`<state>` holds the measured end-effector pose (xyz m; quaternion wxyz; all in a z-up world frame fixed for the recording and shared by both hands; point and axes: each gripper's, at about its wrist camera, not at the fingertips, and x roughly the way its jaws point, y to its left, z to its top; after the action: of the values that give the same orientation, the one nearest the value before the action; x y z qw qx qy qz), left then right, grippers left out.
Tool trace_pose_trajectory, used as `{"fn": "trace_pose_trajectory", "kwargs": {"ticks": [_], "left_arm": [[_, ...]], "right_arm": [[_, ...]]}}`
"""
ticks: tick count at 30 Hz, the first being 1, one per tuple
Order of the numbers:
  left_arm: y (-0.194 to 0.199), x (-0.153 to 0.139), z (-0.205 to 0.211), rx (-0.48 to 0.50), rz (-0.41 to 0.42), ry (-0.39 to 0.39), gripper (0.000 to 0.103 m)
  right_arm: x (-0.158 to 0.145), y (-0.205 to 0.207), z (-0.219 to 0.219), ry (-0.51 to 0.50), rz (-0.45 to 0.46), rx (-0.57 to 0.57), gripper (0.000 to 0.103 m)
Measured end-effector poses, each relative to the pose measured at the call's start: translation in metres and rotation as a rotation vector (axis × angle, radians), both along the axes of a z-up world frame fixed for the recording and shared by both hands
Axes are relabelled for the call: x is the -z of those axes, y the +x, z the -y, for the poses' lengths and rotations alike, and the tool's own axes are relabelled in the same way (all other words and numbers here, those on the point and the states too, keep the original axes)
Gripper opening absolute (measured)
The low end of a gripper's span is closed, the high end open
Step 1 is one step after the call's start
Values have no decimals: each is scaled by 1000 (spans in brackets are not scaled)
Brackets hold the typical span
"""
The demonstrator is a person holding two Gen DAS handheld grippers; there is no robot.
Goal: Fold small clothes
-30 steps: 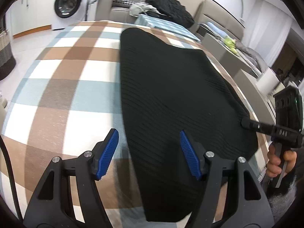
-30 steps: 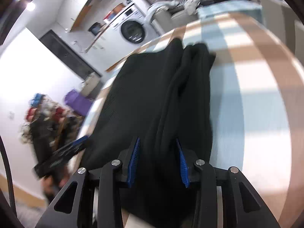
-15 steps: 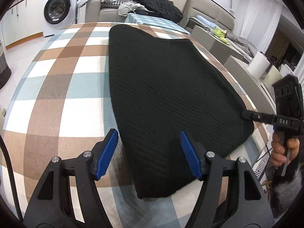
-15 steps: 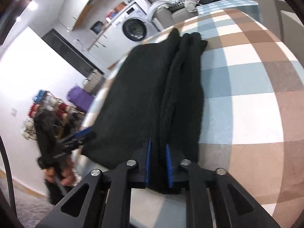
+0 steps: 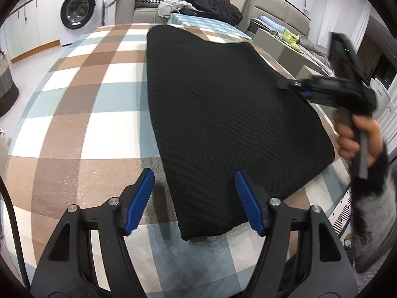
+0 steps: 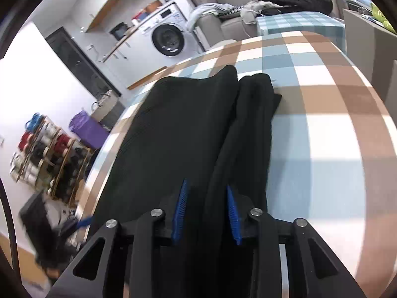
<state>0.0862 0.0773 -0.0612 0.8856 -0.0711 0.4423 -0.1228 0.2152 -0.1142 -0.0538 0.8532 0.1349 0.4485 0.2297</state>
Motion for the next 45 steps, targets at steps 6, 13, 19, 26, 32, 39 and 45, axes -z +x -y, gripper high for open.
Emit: {"fn": "trace_pose_trajectory", "kwargs": {"ticks": [6,13,19,26,32,39,45], "left_arm": [[3,-9,-9,-40,24,-8,65],[13,-7,-13,-31,17,-23,65],[15,-6,-6,-9,14,-17,65],[14,1,-1,17,5,-9,65],[13,3,-3,10,7,-26,65],[18,9,1,25,-22,-79,39],[28,7,6,39,0,-53,21]], "right_arm": [[-9,36,-11,-9,62,68,9],[-19,30,0,-99,135,131,11],[-2,4,17,-13,12,50,28],[12,-97,29,39,-1,-31,29],[9,-110,27,-37,39,12,28],[13,-110,27,-51,31,18,43],[19,-95,21,-31,3,37,28]]}}
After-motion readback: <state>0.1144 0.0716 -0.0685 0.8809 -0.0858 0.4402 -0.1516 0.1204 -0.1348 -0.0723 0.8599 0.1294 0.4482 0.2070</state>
